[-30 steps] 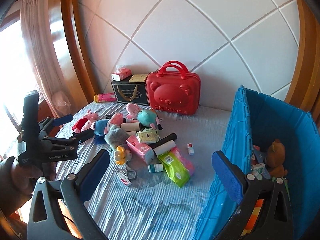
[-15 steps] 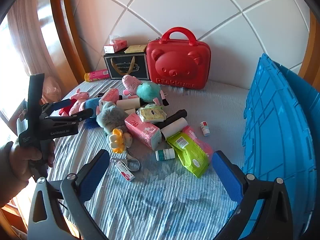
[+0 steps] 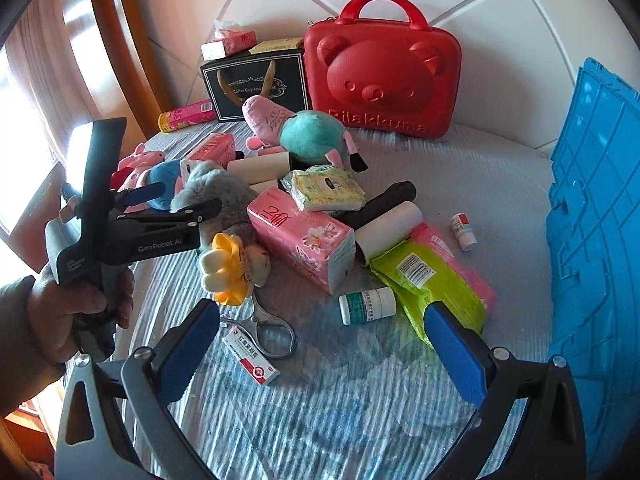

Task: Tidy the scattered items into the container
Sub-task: 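Grasp the grey fluffy plush with the left gripper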

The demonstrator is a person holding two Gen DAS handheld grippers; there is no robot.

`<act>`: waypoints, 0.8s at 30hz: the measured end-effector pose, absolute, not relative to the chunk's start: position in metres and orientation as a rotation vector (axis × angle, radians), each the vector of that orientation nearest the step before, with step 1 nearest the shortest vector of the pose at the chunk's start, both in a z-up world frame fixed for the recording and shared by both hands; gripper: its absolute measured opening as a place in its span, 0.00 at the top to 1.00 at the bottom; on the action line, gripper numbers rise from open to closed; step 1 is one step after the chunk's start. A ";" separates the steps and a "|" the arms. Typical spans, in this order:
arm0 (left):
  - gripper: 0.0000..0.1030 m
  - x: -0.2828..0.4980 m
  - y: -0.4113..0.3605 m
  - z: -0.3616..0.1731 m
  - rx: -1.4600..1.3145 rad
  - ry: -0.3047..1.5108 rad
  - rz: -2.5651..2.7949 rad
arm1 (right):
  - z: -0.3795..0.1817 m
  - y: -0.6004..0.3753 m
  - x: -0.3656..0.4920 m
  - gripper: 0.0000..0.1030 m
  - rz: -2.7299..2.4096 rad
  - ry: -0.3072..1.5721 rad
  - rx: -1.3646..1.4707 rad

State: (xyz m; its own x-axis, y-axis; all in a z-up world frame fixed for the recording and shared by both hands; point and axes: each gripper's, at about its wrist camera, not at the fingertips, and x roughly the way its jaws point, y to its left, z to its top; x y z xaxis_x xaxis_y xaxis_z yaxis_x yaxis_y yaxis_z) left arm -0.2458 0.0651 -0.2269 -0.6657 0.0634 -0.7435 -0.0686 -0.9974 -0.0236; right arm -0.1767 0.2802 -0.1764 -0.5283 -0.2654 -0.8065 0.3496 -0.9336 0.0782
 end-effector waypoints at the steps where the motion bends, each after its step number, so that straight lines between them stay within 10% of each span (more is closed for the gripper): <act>1: 0.03 -0.249 0.064 -0.230 -1.258 0.002 2.802 | -0.183 0.276 -0.179 0.00 -2.467 0.148 1.290; 24: 0.23 -0.296 0.068 -0.279 -1.358 -0.074 2.757 | -0.230 0.257 -0.220 0.00 -2.444 0.187 1.388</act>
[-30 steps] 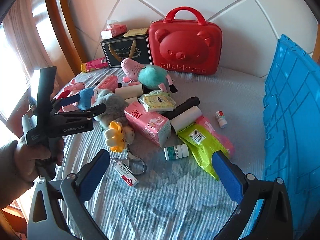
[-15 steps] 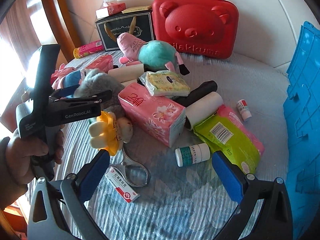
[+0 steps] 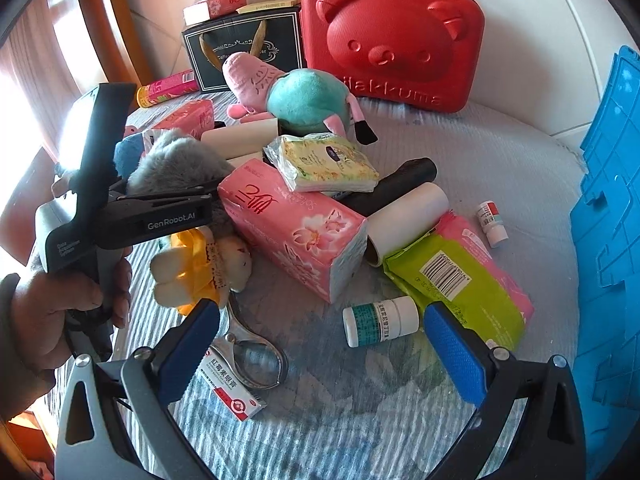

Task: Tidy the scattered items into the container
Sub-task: 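Grasp the grey fluffy plush with the left gripper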

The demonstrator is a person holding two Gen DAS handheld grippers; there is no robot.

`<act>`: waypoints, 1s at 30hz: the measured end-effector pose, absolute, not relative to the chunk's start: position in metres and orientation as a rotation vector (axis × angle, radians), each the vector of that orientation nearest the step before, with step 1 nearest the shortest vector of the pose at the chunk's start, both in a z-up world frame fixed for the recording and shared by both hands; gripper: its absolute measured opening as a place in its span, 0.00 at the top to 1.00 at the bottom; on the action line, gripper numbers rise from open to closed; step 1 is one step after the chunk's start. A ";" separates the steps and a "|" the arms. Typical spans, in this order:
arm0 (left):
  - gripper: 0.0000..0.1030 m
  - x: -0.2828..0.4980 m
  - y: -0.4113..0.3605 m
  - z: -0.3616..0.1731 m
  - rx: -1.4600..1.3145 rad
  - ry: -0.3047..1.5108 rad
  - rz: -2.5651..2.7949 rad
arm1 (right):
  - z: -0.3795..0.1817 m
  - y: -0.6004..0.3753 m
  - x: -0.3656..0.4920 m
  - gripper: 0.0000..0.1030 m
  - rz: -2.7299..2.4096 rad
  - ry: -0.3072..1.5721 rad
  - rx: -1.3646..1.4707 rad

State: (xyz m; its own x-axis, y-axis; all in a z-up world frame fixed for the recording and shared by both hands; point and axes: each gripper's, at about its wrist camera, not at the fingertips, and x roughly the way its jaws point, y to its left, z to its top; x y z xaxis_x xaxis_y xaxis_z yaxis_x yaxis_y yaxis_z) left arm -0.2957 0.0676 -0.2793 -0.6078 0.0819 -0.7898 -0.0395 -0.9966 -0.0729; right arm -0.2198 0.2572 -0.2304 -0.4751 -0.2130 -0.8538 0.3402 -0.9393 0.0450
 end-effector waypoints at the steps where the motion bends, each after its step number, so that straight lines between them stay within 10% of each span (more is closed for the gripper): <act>1: 0.26 -0.298 0.068 -0.282 -1.365 -0.073 2.751 | -0.231 0.257 -0.221 0.00 -2.444 0.190 1.391; 13: 0.62 -0.290 0.072 -0.271 -1.315 -0.100 2.682 | -0.238 0.255 -0.229 0.00 -2.450 0.212 1.393; 30: 0.64 -0.218 0.028 -0.218 -1.182 -0.216 2.718 | -0.279 0.223 -0.273 0.00 -2.392 0.394 1.339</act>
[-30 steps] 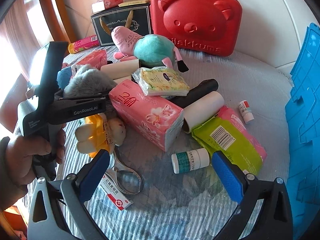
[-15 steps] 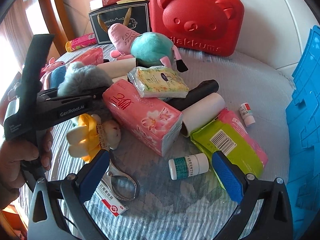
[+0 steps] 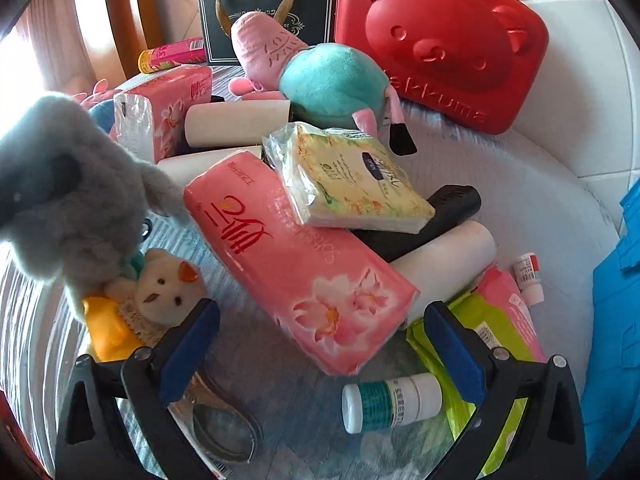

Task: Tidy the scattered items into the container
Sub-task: 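Grasp the grey fluffy plush with the left gripper, then grasp the pink tissue pack with the right gripper and lift it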

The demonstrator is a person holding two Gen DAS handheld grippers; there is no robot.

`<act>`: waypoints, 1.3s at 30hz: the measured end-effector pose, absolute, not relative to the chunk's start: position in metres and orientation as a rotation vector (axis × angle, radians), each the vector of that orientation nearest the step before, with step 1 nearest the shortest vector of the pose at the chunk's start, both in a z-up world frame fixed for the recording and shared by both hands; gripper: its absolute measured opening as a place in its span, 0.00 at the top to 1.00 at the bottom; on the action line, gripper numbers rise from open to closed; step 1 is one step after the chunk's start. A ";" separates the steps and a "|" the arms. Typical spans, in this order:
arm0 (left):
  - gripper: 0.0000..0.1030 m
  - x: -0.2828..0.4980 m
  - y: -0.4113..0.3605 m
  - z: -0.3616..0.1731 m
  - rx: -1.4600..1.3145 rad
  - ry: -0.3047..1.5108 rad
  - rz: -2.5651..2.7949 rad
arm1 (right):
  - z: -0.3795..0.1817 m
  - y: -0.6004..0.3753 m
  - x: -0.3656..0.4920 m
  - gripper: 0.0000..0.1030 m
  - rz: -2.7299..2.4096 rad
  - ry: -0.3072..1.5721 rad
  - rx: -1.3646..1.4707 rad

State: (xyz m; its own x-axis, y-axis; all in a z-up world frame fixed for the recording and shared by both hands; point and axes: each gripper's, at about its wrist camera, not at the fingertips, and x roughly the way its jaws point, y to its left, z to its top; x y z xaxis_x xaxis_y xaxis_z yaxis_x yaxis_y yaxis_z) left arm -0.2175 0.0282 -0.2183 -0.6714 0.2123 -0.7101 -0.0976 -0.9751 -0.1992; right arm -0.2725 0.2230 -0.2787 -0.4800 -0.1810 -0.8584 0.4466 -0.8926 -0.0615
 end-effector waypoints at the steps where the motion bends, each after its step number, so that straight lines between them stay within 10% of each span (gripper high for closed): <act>1: 0.64 -0.214 0.025 -0.215 -1.176 -0.223 2.719 | -0.281 0.221 -0.276 0.00 -2.388 0.405 1.338; 9: 0.64 -0.200 0.010 -0.201 -1.156 -0.250 2.724 | -0.292 0.205 -0.284 0.01 -2.317 0.474 1.307; 16: 0.64 -0.192 0.003 -0.196 -1.148 -0.257 2.740 | -0.283 0.200 -0.272 0.32 -2.298 0.452 1.292; 39: 0.64 -0.143 0.007 -0.113 -1.004 -0.218 2.812 | -0.160 0.219 -0.192 0.35 -2.370 0.246 1.185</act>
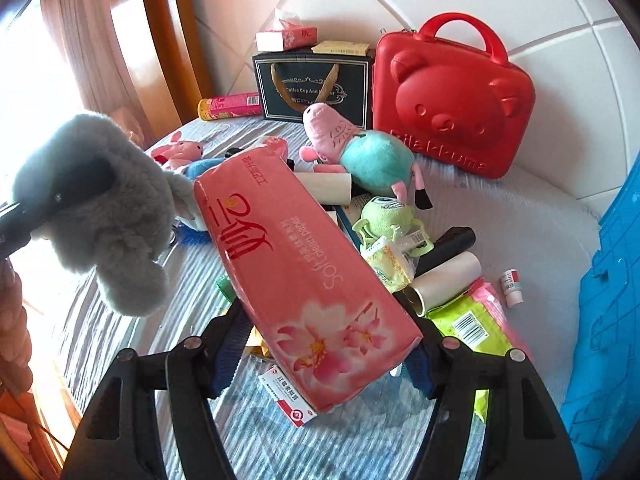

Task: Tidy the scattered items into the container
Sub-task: 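Grasp the pink tissue pack with the right gripper and lift it, then carry the grey plush and pink tissue pack over the blue crate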

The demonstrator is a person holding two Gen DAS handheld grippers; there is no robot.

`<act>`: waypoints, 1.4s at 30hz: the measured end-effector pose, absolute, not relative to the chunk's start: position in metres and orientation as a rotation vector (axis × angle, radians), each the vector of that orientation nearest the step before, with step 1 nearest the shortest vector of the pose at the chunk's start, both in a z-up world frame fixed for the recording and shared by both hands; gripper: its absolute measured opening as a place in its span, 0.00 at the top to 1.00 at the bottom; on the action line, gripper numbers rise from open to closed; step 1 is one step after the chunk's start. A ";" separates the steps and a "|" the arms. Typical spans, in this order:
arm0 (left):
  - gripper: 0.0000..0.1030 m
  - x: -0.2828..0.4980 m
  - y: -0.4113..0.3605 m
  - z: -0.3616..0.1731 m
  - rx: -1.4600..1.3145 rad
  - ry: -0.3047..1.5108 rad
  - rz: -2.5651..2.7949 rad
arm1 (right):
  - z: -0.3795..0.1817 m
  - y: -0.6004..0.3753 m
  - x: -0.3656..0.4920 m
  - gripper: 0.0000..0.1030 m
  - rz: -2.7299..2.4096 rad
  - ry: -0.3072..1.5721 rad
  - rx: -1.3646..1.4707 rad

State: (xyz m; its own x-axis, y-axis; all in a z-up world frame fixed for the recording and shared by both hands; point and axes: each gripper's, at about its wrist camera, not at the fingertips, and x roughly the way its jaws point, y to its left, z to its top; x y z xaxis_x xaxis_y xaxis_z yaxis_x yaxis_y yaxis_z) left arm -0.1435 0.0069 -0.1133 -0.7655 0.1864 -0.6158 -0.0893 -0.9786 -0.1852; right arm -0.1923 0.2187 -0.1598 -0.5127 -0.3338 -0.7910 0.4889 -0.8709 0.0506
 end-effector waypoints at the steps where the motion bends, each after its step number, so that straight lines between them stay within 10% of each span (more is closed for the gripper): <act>1: 0.64 -0.140 0.008 -0.107 -0.993 -0.212 2.816 | -0.153 0.221 -0.188 0.35 -2.376 0.244 1.177; 42: 0.64 -0.083 0.183 0.044 -0.677 -0.088 2.847 | 0.056 0.436 -0.055 0.35 -2.593 0.106 0.851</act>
State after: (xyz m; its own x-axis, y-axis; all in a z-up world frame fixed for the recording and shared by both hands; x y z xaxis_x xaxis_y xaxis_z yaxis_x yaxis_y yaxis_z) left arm -0.0827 0.1833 0.0441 -0.8713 0.2205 -0.4384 -0.1930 -0.9754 -0.1070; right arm -0.0554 0.4362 0.0561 -0.7309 -0.3551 -0.5828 0.4017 -0.9142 0.0534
